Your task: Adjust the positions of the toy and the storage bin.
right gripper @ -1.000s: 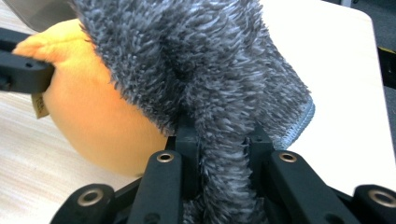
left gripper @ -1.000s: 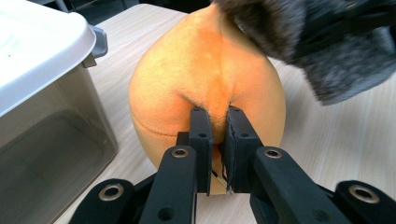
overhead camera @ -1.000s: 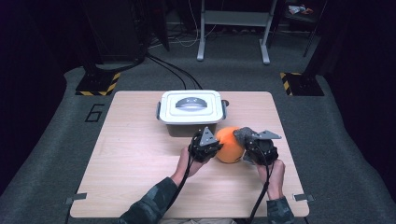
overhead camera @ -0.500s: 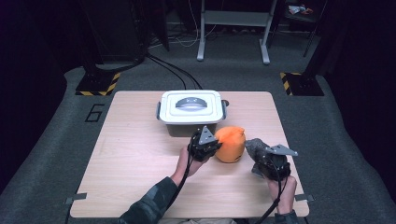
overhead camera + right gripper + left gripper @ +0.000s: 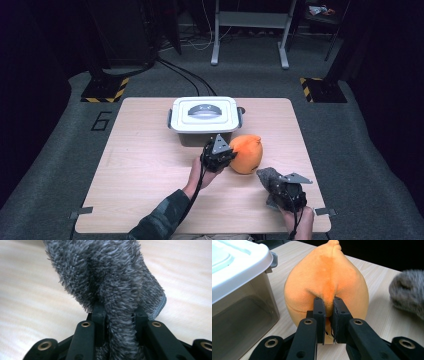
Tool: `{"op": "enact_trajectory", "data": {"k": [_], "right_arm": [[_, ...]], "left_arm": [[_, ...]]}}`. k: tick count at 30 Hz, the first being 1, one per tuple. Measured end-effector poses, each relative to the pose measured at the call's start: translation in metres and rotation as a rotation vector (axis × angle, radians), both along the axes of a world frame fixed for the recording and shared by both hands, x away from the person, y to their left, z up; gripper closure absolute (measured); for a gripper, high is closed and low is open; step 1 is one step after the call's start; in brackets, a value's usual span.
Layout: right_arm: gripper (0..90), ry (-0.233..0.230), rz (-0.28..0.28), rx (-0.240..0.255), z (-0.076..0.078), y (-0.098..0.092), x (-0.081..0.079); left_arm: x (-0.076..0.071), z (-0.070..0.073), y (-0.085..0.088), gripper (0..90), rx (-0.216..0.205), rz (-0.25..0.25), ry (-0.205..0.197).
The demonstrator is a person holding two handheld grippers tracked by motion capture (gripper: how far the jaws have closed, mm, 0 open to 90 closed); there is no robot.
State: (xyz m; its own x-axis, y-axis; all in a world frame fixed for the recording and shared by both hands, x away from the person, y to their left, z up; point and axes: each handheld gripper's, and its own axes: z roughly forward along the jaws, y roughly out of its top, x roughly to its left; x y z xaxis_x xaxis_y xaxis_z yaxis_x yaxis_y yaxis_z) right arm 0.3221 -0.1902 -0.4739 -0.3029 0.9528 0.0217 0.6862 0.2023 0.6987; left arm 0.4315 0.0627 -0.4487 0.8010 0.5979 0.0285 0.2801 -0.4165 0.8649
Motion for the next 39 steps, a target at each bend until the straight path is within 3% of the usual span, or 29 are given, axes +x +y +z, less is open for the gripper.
{"op": "enact_trajectory", "data": {"k": [8,12,16,18,24,30,31,36,39], "right_arm": [[68.1,0.041,0.023,0.011,-0.016,0.011,-0.015],[54.3,0.06,0.05,0.015,-0.02,0.017,-0.016],[37.8,0.036,0.087,0.051,-0.014,0.016,-0.018],[30.1,0.021,0.102,0.047,-0.008,0.016,-0.021],[17.9,-0.018,0.104,0.076,0.002,0.009,-0.02],[10.2,-0.065,0.056,0.105,0.001,-0.012,-0.001],[10.5,-0.083,0.038,0.098,-0.002,-0.024,0.012],[5.8,-0.081,0.018,0.102,-0.008,-0.041,0.032],[2.7,-0.065,0.017,0.094,-0.018,-0.055,0.055]], "left_arm": [[0.0,0.0,0.001,82.9,-0.002,0.005,-0.001],[0.0,0.0,0.002,82.9,0.002,-0.003,0.003],[0.0,0.001,0.002,82.8,0.005,-0.005,0.0],[0.0,0.0,0.002,82.8,0.0,-0.002,0.002],[0.0,0.0,0.003,82.8,0.002,-0.002,-0.002],[0.0,-0.001,0.005,82.7,0.003,-0.004,-0.003],[0.0,-0.001,0.005,82.8,0.001,-0.003,0.001],[0.0,-0.001,0.006,82.7,-0.001,-0.004,0.005],[0.0,-0.001,0.007,82.9,0.001,-0.003,0.002]]}}
